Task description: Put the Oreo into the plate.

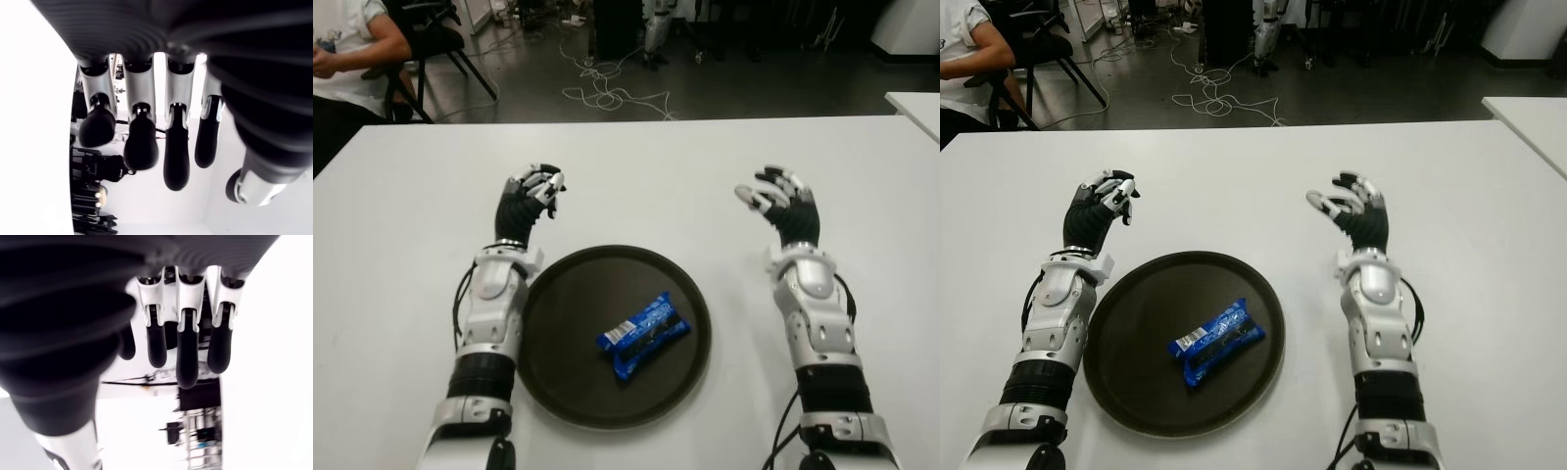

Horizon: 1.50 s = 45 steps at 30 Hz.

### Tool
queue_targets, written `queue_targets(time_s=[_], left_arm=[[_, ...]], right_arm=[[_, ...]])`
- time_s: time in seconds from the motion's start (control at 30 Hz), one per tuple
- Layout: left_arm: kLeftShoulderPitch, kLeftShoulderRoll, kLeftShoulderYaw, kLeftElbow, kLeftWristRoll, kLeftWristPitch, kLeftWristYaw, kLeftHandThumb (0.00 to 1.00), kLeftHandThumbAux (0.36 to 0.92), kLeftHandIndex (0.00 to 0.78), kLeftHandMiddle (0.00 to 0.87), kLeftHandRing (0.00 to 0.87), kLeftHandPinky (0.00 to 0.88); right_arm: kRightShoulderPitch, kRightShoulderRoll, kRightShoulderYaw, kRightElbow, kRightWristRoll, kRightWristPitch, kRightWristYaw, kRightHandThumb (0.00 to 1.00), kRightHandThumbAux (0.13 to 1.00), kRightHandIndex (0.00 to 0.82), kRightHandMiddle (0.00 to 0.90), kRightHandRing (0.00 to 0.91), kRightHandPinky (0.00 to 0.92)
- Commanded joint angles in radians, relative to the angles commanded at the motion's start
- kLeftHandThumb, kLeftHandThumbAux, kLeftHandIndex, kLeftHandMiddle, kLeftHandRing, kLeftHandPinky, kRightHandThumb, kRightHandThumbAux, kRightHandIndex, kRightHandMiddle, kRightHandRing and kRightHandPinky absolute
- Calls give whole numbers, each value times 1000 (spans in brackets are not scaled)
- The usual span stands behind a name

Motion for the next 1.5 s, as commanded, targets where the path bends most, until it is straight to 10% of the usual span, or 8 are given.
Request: queue_targets(time_s=[0.43,1.2,1.5], left_arm=[[13,-8,-6,-30,16,36,37,824,681,369,486,464,494],[22,-9,-18,-41,25,29,35,817,689,348,476,393,466],[11,-7,-13,-16,34,9,47,541,647,135,268,298,393]], right_arm=[[-4,-17,3,82,-50,-173,2,0,836,297,394,424,445],[-13,-43,20,155,-66,-274,39,0,806,286,385,425,439],[-32,-51,10,218,-55,-328,61,0,802,280,376,422,442]])
